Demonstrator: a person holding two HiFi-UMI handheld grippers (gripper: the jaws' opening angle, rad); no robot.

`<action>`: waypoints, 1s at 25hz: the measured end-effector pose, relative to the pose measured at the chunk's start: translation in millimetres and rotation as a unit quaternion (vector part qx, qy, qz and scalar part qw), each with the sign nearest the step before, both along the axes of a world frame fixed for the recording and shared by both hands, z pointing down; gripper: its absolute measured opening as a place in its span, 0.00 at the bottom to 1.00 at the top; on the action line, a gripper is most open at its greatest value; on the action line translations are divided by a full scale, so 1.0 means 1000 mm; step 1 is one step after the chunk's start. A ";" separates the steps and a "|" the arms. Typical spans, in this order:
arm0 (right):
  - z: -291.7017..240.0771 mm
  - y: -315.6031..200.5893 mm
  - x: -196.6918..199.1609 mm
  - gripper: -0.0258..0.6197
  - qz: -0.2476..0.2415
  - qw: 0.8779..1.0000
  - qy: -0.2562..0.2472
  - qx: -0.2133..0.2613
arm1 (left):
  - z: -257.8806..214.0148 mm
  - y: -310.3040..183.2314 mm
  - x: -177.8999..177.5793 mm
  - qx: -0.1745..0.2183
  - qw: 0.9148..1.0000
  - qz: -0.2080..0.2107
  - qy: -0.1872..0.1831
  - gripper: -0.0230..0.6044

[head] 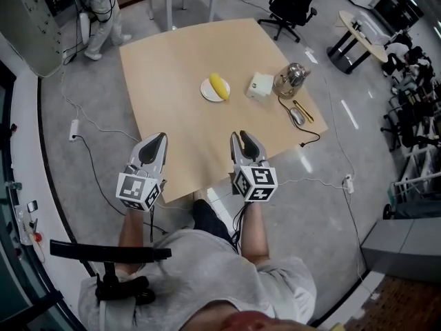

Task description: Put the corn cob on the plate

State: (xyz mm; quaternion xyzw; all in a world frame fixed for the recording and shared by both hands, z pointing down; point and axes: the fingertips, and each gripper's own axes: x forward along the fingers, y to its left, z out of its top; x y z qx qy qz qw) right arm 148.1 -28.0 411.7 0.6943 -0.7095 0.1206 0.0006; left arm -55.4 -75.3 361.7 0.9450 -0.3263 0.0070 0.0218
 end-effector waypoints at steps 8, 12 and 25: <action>-0.011 0.020 -0.004 0.13 0.019 1.000 0.002 0.017 | 0.000 0.009 0.003 -0.004 1.000 0.015 0.001 0.07; -0.013 0.027 -0.007 0.12 0.023 1.000 0.001 0.018 | -0.001 0.012 0.003 -0.001 1.000 0.022 0.006 0.07; -0.019 0.056 -0.013 0.08 0.043 0.999 0.001 0.025 | -0.004 0.030 0.004 0.006 0.999 0.039 0.009 0.07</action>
